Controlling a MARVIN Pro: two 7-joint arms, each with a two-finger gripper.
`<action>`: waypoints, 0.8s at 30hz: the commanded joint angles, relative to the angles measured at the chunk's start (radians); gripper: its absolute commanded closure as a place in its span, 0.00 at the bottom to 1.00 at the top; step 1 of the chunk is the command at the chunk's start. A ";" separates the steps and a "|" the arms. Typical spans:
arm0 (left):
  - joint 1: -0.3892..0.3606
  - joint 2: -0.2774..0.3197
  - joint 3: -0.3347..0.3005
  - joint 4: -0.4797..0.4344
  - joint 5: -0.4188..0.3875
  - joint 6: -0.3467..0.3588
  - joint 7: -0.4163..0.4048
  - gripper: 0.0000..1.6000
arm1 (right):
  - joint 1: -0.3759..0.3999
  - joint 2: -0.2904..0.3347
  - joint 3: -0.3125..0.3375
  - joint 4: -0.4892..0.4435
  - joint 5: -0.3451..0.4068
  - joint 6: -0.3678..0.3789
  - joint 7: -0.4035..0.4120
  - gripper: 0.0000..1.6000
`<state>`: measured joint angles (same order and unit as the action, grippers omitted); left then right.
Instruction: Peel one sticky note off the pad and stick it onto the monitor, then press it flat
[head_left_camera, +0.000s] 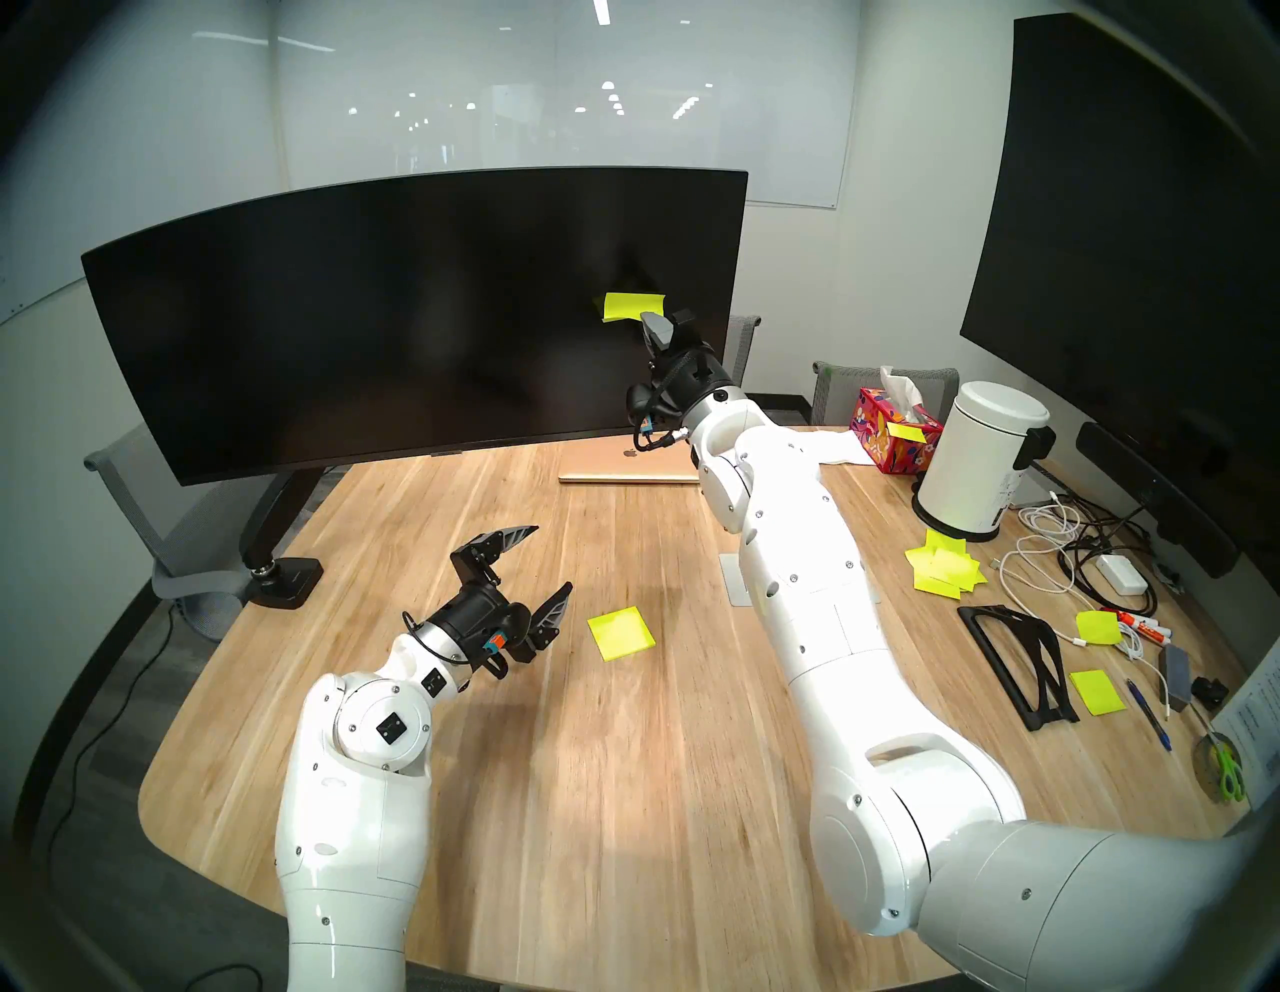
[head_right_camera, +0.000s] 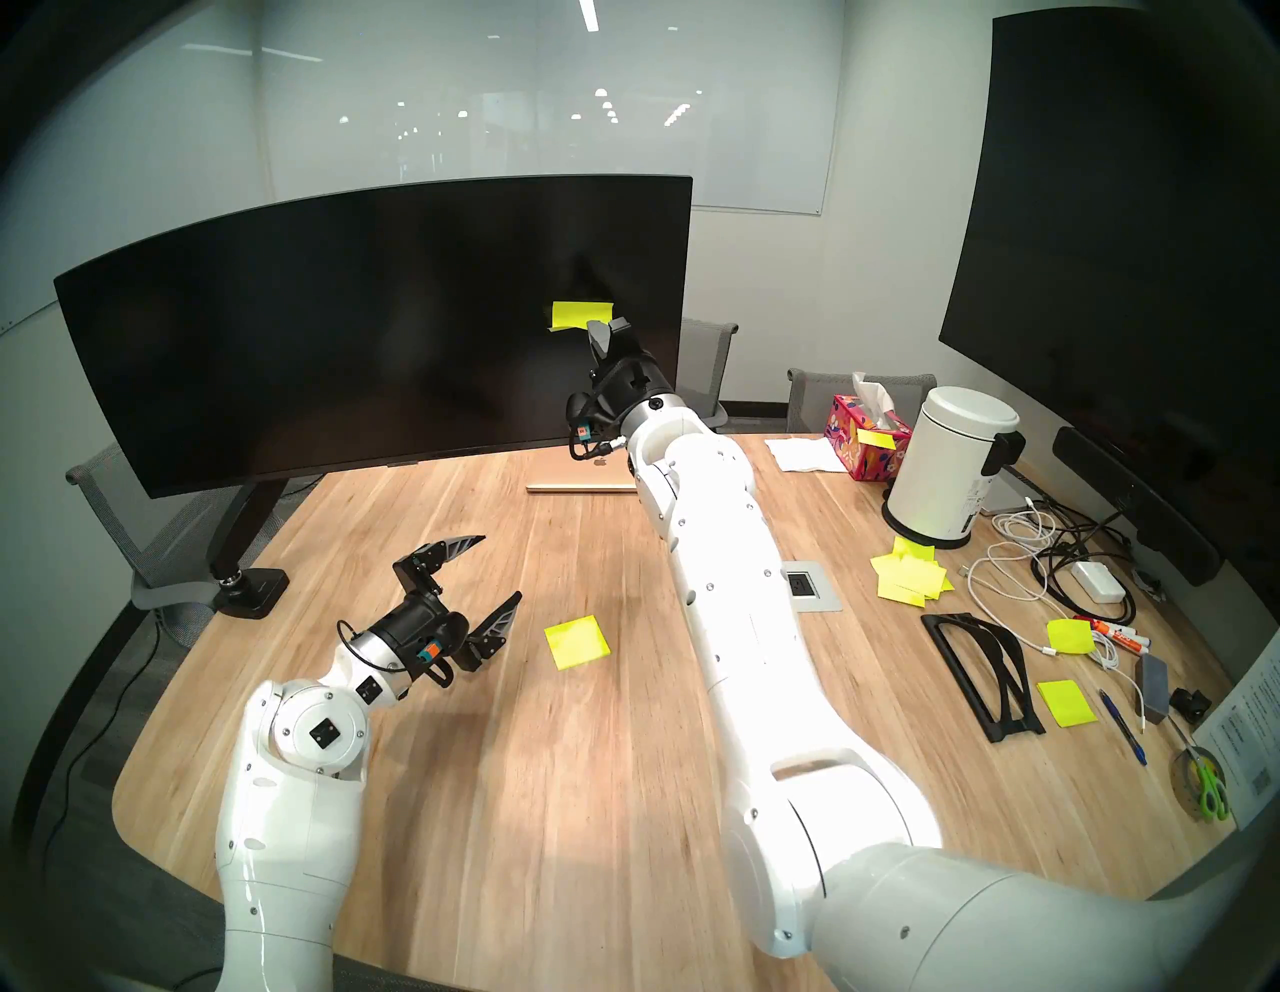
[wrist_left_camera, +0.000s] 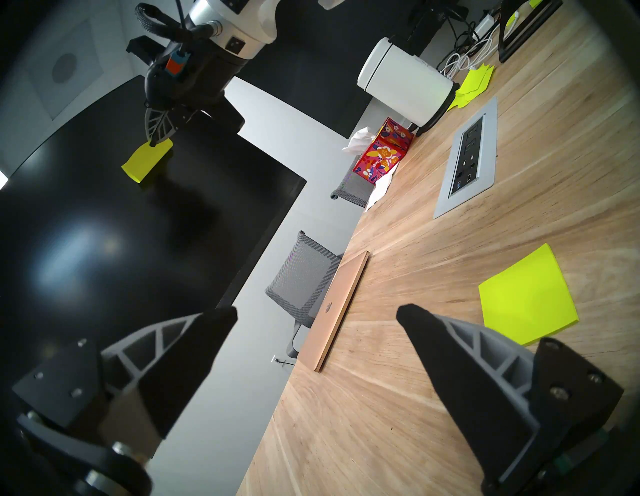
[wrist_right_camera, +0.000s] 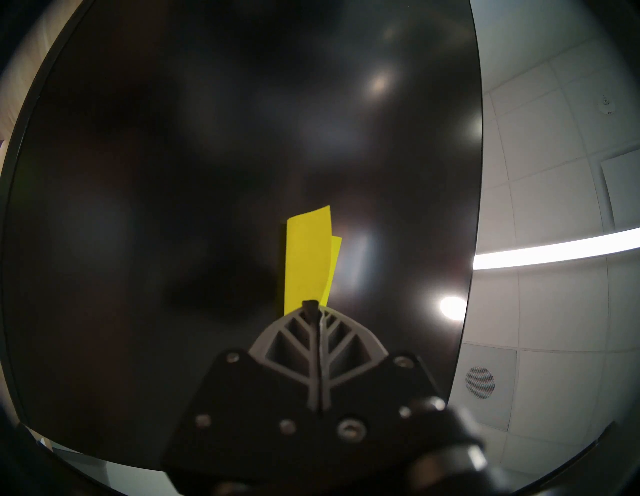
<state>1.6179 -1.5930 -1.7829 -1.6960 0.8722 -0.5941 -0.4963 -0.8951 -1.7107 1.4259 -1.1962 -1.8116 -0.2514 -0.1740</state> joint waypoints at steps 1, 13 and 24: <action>-0.006 0.000 -0.002 -0.018 0.001 0.000 0.005 0.00 | 0.012 -0.009 0.002 -0.030 0.008 -0.002 0.003 1.00; -0.006 0.000 -0.002 -0.018 0.001 0.000 0.005 0.00 | -0.008 -0.014 0.000 -0.055 0.008 0.007 0.015 0.00; -0.006 0.000 -0.002 -0.018 0.001 -0.001 0.004 0.00 | -0.092 -0.017 0.011 -0.172 0.046 -0.033 0.123 0.00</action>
<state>1.6179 -1.5934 -1.7833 -1.6960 0.8724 -0.5944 -0.4964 -0.9413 -1.7166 1.4275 -1.2674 -1.7939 -0.2618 -0.1031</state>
